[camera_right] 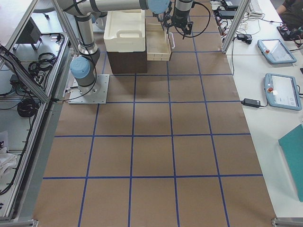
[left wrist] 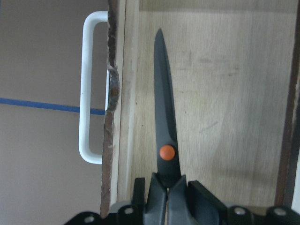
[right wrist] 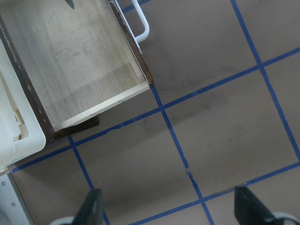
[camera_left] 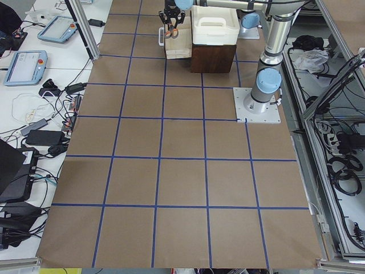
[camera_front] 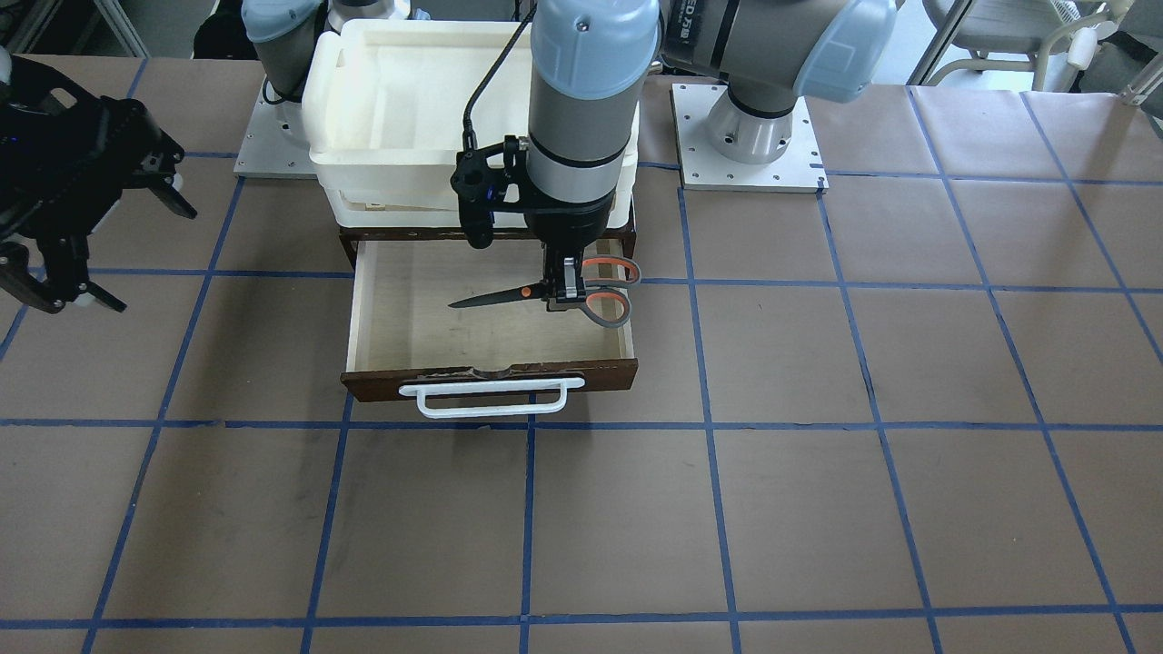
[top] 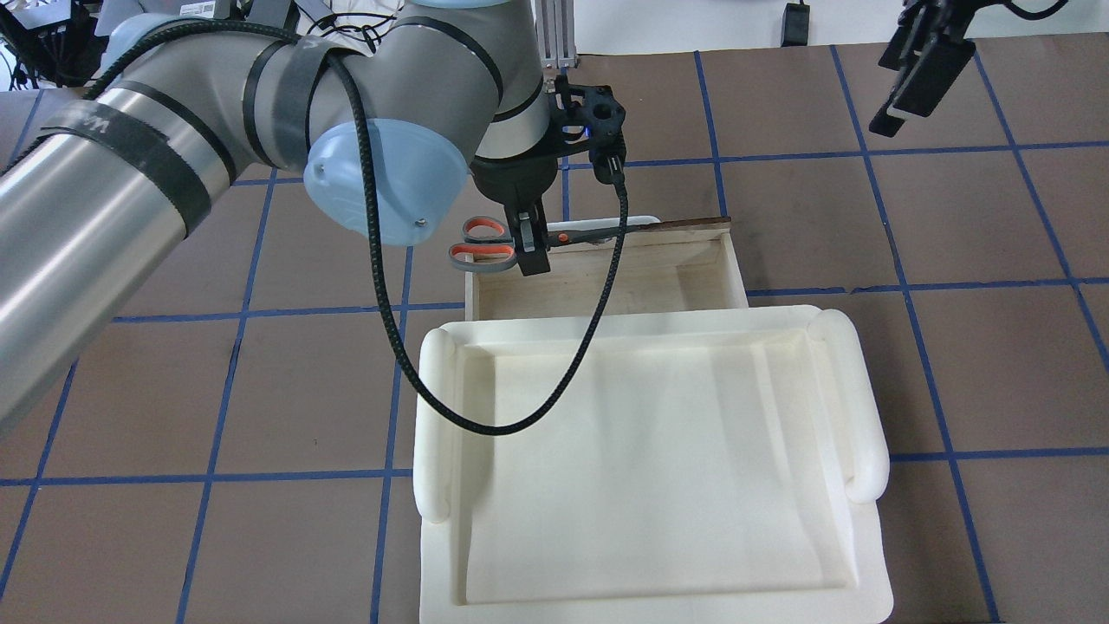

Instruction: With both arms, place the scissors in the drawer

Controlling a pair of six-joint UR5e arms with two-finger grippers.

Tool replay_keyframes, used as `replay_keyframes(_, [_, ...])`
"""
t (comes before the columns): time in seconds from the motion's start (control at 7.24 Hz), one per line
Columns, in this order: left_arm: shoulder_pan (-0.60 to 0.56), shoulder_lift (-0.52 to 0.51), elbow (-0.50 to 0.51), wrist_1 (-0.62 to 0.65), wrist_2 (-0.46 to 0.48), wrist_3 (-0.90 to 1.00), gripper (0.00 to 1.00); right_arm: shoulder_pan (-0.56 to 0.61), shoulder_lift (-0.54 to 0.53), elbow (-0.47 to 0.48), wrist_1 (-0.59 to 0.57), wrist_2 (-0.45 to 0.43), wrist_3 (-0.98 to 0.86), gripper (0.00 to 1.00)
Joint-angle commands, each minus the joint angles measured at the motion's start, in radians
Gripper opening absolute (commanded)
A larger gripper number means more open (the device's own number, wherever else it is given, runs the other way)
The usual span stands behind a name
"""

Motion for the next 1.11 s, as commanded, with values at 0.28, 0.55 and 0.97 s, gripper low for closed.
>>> replay_keyframes(0.28, [-0.044,-0.057,0.013,0.006,-0.010,-0.039,0.03,-0.014,-0.029,0.035,-0.009,-0.022,0.490,1.00])
replay_keyframes(0.55, [-0.063,-0.069,0.010,-0.004,-0.026,-0.040,0.02,0.004,-0.032,0.050,-0.047,-0.013,0.672,1.00])
replay_keyframes(0.97, [-0.065,-0.117,0.004,0.002,-0.046,-0.042,0.02,0.081,-0.029,0.075,-0.107,-0.068,0.797,1.00])
